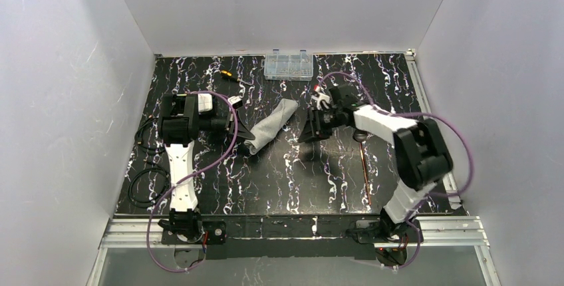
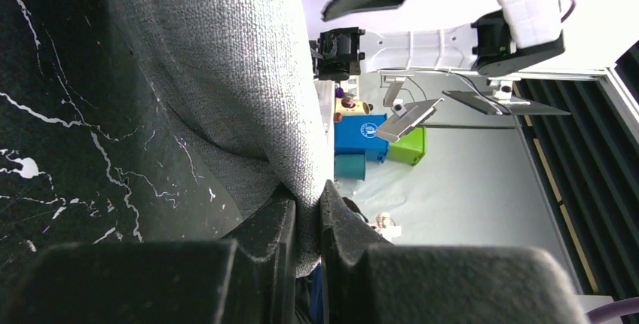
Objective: Fold the napkin into a case and place the utensils inside
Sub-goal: Turn over the smaller rectangle folded napkin at the center of the board.
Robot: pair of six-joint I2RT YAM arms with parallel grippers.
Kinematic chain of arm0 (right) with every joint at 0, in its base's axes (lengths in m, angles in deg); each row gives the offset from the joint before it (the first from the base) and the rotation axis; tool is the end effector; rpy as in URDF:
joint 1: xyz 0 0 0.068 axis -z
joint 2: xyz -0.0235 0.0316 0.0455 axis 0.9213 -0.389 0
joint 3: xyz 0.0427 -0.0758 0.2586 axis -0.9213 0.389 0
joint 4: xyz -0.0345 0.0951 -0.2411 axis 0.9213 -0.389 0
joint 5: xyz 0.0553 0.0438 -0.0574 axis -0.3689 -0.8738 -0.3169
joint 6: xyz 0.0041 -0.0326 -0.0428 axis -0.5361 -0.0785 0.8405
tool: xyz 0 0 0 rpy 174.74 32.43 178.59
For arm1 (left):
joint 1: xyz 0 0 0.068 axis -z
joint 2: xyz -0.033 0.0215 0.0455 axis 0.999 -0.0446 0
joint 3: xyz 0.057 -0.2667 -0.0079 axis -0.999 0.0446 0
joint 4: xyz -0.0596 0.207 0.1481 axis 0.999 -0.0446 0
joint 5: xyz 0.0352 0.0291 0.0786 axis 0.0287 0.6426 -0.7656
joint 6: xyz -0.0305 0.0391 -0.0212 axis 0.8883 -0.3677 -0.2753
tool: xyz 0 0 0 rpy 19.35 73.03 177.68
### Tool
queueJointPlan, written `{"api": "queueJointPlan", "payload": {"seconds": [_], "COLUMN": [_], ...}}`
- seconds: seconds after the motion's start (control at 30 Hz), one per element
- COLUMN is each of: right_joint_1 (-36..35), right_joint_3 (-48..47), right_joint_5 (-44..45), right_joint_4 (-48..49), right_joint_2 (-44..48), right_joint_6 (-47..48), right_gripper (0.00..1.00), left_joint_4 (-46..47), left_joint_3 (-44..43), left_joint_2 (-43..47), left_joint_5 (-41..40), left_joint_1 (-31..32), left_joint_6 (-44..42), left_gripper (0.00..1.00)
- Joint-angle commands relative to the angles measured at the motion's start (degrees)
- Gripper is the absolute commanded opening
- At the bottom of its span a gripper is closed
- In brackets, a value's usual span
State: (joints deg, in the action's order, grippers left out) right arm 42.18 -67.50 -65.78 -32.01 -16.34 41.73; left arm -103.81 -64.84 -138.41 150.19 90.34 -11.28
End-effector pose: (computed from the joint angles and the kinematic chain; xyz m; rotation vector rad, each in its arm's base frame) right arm 0.2974 0.1625 0.2024 -0.3956 2.5415 1.1522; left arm 0.3532 -0.0534 0.0886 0.2577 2.2591 -2.1565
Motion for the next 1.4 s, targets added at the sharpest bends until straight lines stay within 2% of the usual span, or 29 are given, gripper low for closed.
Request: {"api": "queueJointPlan", "payload": {"seconds": [0.0, 0.1, 0.13, 0.23, 0.33, 0.4, 0.5, 0.53, 0.6, 0.7, 0.77, 0.93, 1.1, 1.27, 1.37], "right_joint_1": [-3.2, -3.9, -3.9, -4.0, -3.8, -2.8, -1.5, -1.3, -0.5, -0.1, 0.6, 1.3, 1.3, -1.5, -5.4], "right_joint_3": [-9.9, -14.6, -15.3, -18.2, -20.9, -20.2, -18.9, -18.2, -14.6, -6.0, -4.7, -9.8, -13.9, -14.9, -17.3], "right_joint_5": [-0.6, -1.5, -2.2, -3.5, -3.1, 0.4, 9.7, 10.4, 8.9, 10.3, 9.2, 0.5, -4.9, -4.2, 1.5], "right_joint_4": [10.5, 15.1, 19.5, 25.5, 22.9, 19.2, 11.7, 10.3, 12.0, 20.5, 21.7, 19.3, 18.6, 17.1, 8.8], "right_joint_2": [-10.9, -18.5, -20.7, -24.3, -24.9, -21.4, -14.9, -13.2, -9.5, -5.0, -4.9, -8.3, -11.5, -12.4, -14.1], "right_joint_6": [-3.3, -5.7, -7.1, -9.7, -6.9, -0.5, 12.7, 16.6, 23.3, 31.6, 37.4, 50.1, 57.0, 63.6, 73.0], "right_gripper": [0.49, 0.47, 0.46, 0.46, 0.46, 0.58, 0.96, 0.98, 0.99, 0.99, 0.99, 0.99, 0.99, 0.98, 0.95], "left_joint_4": [-10.5, -10.5, -10.5, -10.5, -10.5, -10.5, -10.5, -10.5, -10.5, -10.6, -10.6, -10.6, -10.6, -10.6, -10.6], "left_joint_3": [2.7, 3.6, 3.6, 3.4, 2.4, 2.4, 2.5, 2.5, 2.6, 3.0, 3.2, 3.1, 2.8, 2.9, 2.9], "left_joint_2": [-4.8, -5.1, -5.3, -5.9, -5.6, -4.6, -3.7, -3.6, -3.0, -2.0, -1.5, -0.8, -1.0, -0.8, -0.3], "left_joint_5": [-0.5, -1.9, -2.2, -2.8, -3.3, -3.7, -5.0, -5.4, -6.1, -6.7, -7.1, -8.1, -7.8, -8.6, -9.2], "left_joint_1": [0.2, 0.0, -0.1, -0.3, -0.2, -0.2, -0.2, -0.2, -0.2, -0.2, -0.3, -0.3, -0.2, -0.2, -0.2], "left_joint_6": [-3.6, -4.5, -4.3, -4.7, -4.7, -5.2, -6.4, -6.6, -7.2, -7.5, -7.6, -7.5, -7.3, -7.3, -7.1], "left_gripper": [0.00, 0.00, 0.00, 0.00, 0.00, 0.00, 0.00, 0.00, 0.00, 0.00, 0.00, 0.00, 0.00, 0.00, 0.00]}}
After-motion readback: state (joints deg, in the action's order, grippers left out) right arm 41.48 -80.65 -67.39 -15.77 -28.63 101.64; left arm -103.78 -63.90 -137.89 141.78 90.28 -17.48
